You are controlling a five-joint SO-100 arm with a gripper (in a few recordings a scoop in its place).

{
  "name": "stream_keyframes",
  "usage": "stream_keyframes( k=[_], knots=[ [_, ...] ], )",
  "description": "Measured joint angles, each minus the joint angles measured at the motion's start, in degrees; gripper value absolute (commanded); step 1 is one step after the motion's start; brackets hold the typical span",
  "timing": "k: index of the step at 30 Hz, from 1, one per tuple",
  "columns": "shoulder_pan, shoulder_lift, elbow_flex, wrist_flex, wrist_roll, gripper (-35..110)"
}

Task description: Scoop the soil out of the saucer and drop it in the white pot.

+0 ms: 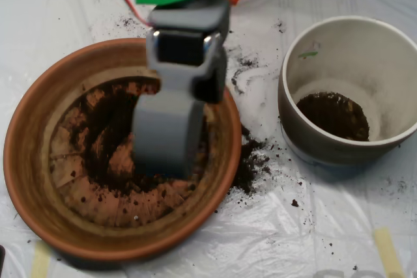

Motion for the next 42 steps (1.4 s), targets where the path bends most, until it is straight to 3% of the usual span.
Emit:
stream_keyframes(
  k=[8, 13, 20, 33, 42],
  knots=[
    [7.6, -4.7, 6.2, -5.7, -5.5, 49],
    [8.4, 9.7, 36.8, -25.8, -7.6, 46],
    [10.5, 23.0, 60.3, -35.2, -5.6, 47],
    [27.7, 24.0, 77.2, -45.4, -4.0, 45],
    [28.5, 24.0, 84.3, -49.6, -4.7, 43]
  ],
)
